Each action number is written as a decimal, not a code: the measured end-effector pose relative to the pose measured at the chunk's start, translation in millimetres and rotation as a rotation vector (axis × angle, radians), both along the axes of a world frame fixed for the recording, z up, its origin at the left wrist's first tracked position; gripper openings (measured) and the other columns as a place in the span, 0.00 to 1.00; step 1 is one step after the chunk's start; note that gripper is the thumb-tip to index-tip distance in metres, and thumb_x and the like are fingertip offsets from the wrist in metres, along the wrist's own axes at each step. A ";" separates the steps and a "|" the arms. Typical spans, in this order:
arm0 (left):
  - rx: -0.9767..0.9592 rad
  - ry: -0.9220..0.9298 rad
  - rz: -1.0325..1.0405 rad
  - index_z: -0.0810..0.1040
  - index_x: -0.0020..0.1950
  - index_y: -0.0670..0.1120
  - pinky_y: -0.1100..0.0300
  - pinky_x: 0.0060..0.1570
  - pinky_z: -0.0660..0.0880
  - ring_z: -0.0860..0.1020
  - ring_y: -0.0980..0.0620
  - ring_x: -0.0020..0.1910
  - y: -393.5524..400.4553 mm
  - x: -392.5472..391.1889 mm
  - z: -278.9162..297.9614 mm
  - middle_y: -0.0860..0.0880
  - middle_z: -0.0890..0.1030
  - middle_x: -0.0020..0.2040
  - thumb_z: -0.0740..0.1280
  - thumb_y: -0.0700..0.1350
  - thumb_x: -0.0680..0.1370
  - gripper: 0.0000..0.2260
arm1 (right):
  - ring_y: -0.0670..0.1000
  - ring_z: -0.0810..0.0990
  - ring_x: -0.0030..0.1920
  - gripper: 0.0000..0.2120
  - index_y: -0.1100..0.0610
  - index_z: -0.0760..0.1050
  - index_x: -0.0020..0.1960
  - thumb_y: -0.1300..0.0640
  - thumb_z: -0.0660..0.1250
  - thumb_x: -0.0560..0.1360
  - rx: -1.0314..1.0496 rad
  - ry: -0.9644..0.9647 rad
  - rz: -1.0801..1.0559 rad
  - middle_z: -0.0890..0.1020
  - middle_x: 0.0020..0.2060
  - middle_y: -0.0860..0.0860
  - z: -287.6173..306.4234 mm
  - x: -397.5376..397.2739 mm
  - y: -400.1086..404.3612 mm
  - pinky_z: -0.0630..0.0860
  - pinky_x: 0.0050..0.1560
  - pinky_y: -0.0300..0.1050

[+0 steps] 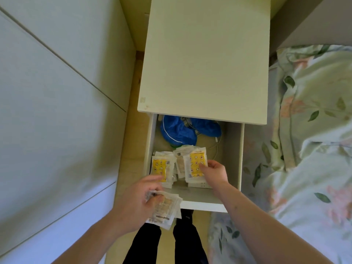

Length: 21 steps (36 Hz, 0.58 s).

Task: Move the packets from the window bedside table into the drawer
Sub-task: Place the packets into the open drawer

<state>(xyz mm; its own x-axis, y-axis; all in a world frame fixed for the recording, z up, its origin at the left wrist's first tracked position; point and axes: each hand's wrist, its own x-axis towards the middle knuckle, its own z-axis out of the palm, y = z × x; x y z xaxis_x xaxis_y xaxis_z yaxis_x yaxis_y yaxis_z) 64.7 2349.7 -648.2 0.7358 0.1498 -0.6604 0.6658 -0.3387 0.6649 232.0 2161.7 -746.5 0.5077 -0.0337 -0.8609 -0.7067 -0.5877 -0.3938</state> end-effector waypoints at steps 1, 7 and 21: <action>-0.003 0.001 0.010 0.83 0.47 0.57 0.57 0.69 0.70 0.70 0.65 0.69 0.5 -1.6 -1.0 0.70 0.72 0.67 0.70 0.46 0.79 0.05 | 0.51 0.85 0.49 0.10 0.52 0.81 0.58 0.54 0.71 0.77 -0.030 -0.007 0.025 0.86 0.49 0.48 -6.0 -0.3 1.8 0.82 0.56 0.52; -0.059 0.001 0.090 0.84 0.47 0.55 0.63 0.57 0.79 0.74 0.62 0.64 4.2 -8.1 -4.4 0.70 0.76 0.61 0.70 0.42 0.79 0.07 | 0.53 0.83 0.53 0.11 0.53 0.79 0.59 0.58 0.71 0.77 -0.090 -0.003 0.105 0.84 0.53 0.51 -33.3 -8.3 17.1 0.81 0.54 0.47; -0.029 -0.018 0.181 0.84 0.50 0.57 0.73 0.42 0.75 0.78 0.66 0.54 12.7 1.3 8.0 0.69 0.80 0.52 0.70 0.42 0.79 0.09 | 0.48 0.82 0.52 0.12 0.48 0.79 0.58 0.58 0.71 0.77 0.045 -0.005 0.134 0.84 0.54 0.46 -3.2 -34.0 4.8 0.82 0.50 0.44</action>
<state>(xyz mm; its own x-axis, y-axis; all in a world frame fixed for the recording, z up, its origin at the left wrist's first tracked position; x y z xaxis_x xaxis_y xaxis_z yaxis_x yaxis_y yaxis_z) 66.0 2362.4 -640.3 0.7102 0.2617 -0.6535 0.7020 -0.1948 0.6850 198.0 2166.5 -749.6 0.5096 0.0730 -0.8573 -0.6212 -0.6582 -0.4252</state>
